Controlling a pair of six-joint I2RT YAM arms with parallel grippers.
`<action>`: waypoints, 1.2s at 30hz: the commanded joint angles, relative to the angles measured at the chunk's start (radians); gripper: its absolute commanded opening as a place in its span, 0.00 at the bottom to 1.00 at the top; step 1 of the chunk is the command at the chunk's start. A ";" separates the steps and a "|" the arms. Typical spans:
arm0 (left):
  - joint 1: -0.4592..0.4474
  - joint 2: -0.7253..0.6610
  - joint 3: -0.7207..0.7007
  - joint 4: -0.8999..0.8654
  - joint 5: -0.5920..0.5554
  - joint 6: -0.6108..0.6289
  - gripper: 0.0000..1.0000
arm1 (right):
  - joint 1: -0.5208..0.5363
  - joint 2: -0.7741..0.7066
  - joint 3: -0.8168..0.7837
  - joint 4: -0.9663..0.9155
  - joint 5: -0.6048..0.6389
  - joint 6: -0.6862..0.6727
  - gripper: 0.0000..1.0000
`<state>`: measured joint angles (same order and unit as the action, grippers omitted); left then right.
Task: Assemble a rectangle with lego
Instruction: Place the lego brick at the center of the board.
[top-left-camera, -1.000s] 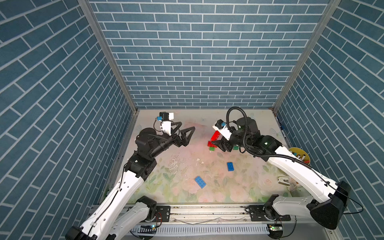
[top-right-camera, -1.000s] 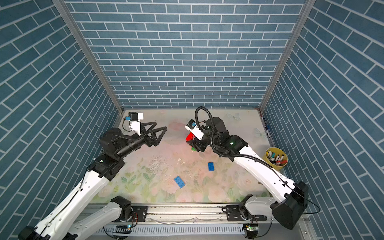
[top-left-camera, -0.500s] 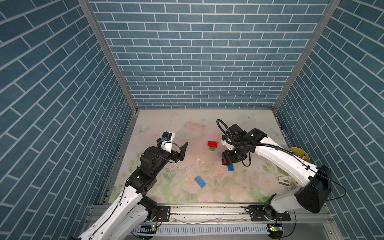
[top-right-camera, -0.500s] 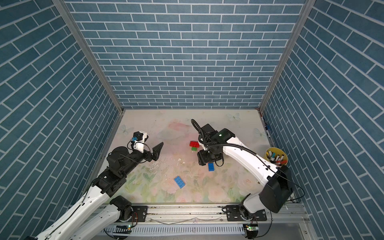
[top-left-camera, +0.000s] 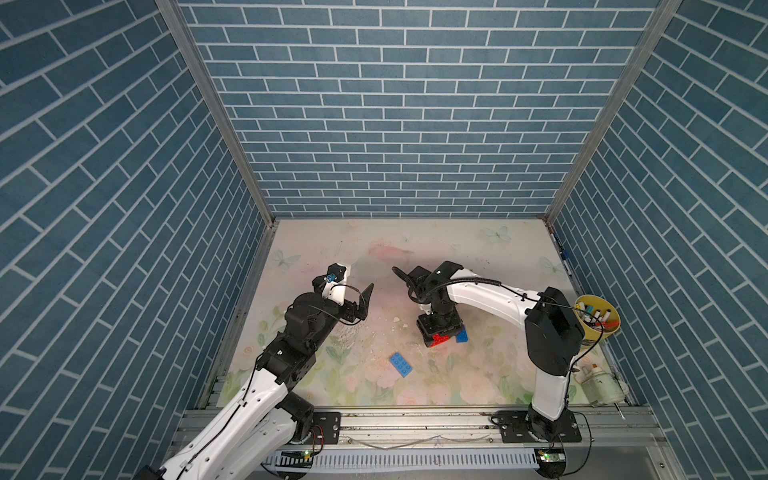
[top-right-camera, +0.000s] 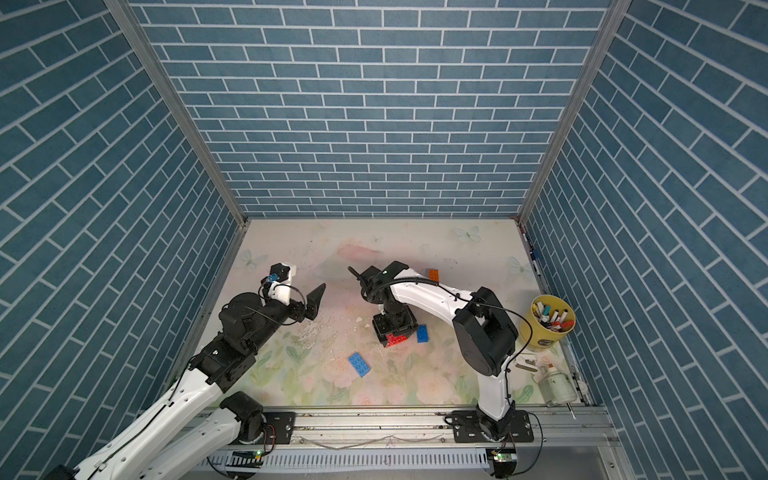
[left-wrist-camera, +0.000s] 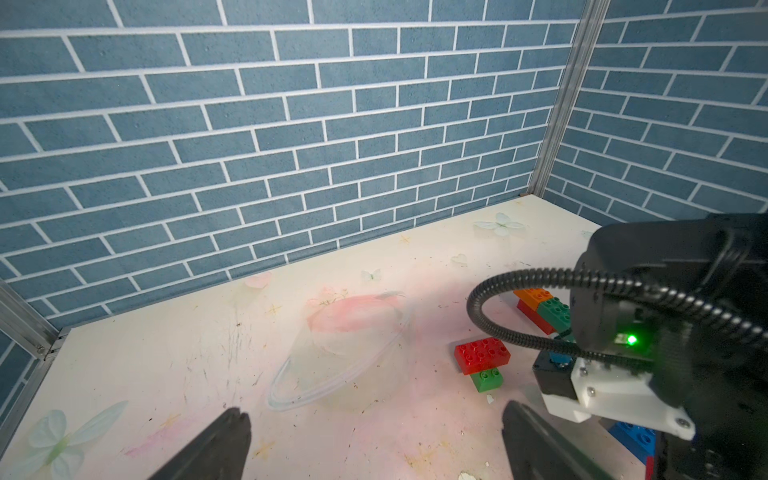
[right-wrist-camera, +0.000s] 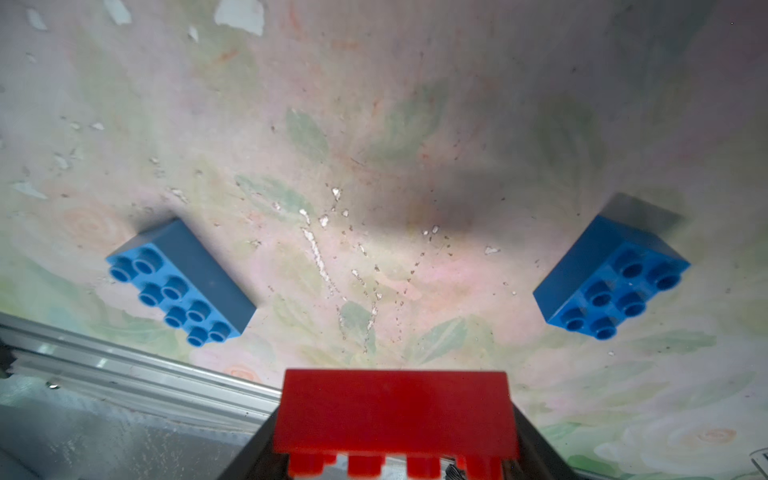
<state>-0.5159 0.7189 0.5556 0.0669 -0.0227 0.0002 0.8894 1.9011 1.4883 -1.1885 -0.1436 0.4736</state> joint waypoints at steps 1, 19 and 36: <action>-0.004 -0.009 -0.014 0.023 0.002 -0.001 1.00 | 0.000 0.016 -0.012 0.011 0.050 0.065 0.40; -0.010 0.014 -0.006 0.004 -0.044 -0.025 1.00 | 0.014 0.105 -0.056 0.125 0.099 0.019 0.56; -0.012 0.037 0.002 -0.009 -0.046 -0.032 1.00 | 0.043 0.006 -0.165 0.263 0.188 0.009 0.76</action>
<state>-0.5224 0.7540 0.5503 0.0647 -0.0635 -0.0261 0.9176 1.9575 1.3422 -0.9642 -0.0036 0.4709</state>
